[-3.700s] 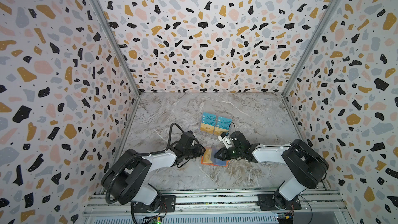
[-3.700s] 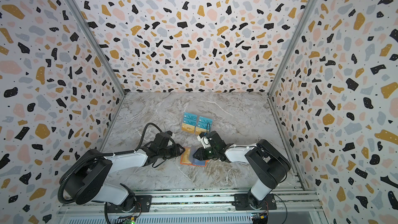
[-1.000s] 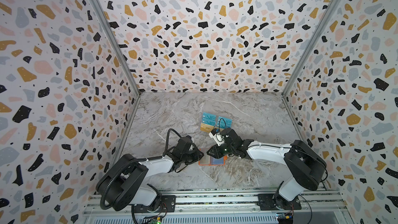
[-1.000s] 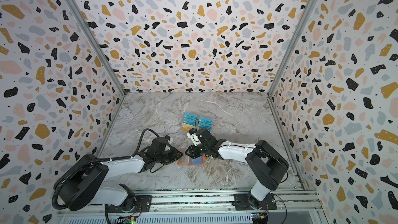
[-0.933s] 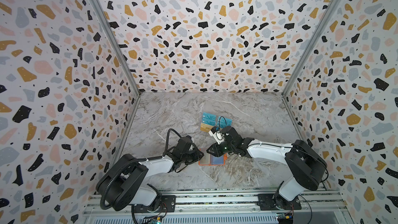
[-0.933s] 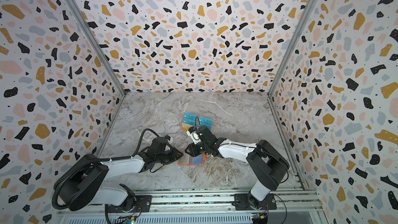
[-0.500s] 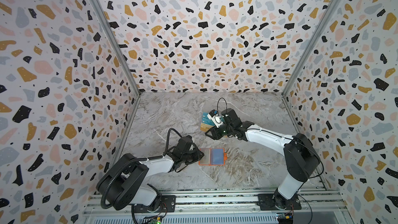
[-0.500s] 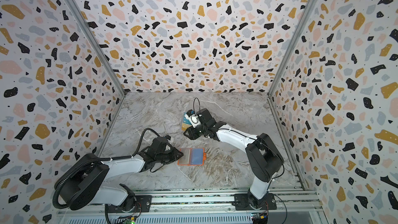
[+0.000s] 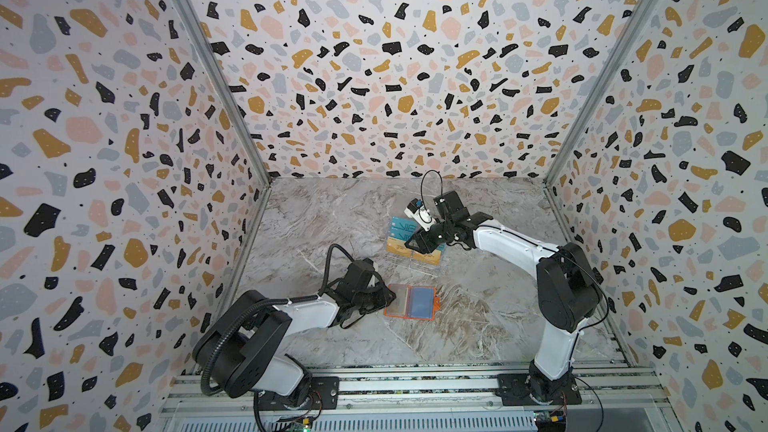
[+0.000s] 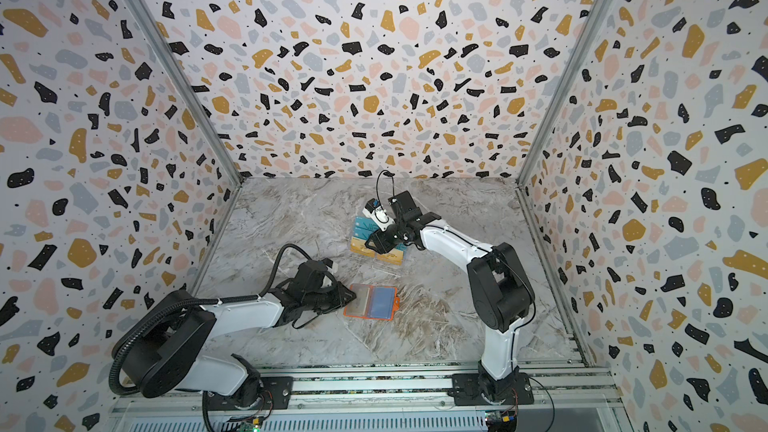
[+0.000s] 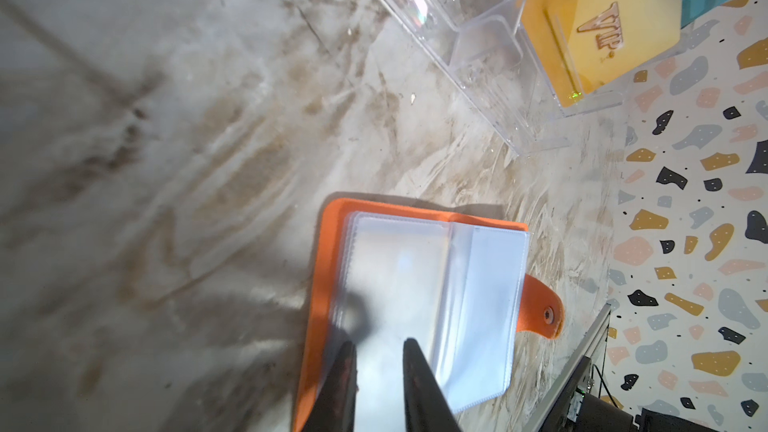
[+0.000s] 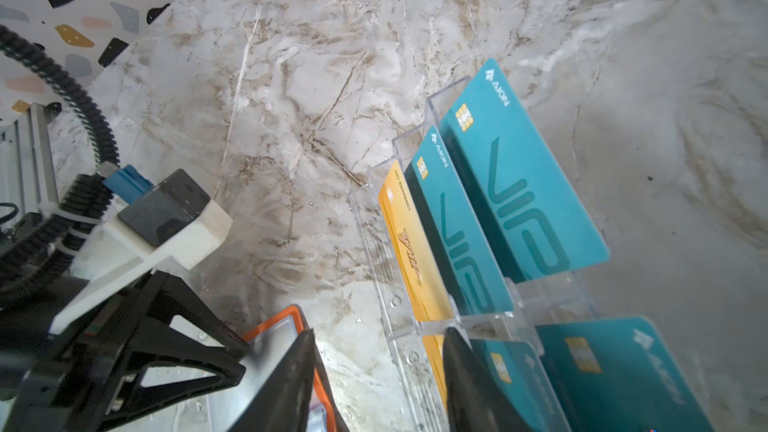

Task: Put the credit cards into the card holder

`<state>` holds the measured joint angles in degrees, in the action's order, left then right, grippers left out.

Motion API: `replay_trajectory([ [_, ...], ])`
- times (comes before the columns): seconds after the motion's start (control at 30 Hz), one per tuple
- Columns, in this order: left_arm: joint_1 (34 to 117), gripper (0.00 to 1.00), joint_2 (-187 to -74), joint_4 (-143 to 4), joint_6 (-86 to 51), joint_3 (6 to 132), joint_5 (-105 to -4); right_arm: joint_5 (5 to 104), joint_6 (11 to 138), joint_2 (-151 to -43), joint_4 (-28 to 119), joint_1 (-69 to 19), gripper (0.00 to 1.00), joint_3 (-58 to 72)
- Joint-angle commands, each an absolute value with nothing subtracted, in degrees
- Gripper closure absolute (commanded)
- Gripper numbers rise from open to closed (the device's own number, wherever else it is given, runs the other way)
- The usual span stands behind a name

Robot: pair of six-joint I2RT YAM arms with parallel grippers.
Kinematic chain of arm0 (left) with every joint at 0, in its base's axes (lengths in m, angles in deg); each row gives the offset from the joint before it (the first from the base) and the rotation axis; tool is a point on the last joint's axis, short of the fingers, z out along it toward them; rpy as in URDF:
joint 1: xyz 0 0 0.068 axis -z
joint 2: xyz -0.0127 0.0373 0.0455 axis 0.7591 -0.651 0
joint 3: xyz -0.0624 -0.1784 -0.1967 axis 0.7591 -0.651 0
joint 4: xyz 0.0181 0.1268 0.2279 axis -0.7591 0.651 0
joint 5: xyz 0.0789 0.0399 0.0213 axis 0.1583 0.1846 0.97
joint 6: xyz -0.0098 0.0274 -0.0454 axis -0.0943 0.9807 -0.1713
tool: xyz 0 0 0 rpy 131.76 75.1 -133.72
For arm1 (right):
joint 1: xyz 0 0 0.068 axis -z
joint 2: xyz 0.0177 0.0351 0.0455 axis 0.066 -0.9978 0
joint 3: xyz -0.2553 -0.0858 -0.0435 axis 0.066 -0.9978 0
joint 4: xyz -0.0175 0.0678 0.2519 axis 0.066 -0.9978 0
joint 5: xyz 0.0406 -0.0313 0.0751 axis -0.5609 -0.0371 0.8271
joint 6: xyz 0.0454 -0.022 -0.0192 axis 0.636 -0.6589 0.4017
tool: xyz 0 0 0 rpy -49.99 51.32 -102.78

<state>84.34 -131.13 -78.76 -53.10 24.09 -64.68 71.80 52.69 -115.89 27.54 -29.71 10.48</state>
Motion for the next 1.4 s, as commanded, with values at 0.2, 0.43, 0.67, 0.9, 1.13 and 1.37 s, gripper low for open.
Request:
replay_trajectory([
  [0.2,84.54,0.76,-131.23,-75.07,-52.20,24.53,-64.61,70.24,47.18,-118.10,21.14,-28.74,0.55,13.95],
  [0.43,84.54,0.76,-131.75,-75.37,-52.20,24.71,-65.07,67.47,47.09,-117.67,19.08,-28.12,0.57,14.00],
  [0.67,84.54,0.76,-131.70,-75.81,-52.20,24.35,-65.19,65.36,46.92,-117.66,17.76,-28.01,0.58,13.51],
  [0.9,84.50,0.76,-131.70,-75.80,-52.20,24.35,-65.29,65.30,46.57,-117.89,16.83,-28.05,0.60,13.12],
  [1.13,84.54,0.76,-131.84,-76.17,-52.20,24.35,-65.10,66.05,46.33,-118.01,17.01,-28.42,0.67,12.36],
  [1.37,84.54,0.75,-131.55,-76.08,-52.20,24.27,-64.78,64.68,45.70,-119.39,14.97,-29.35,0.68,13.31],
])
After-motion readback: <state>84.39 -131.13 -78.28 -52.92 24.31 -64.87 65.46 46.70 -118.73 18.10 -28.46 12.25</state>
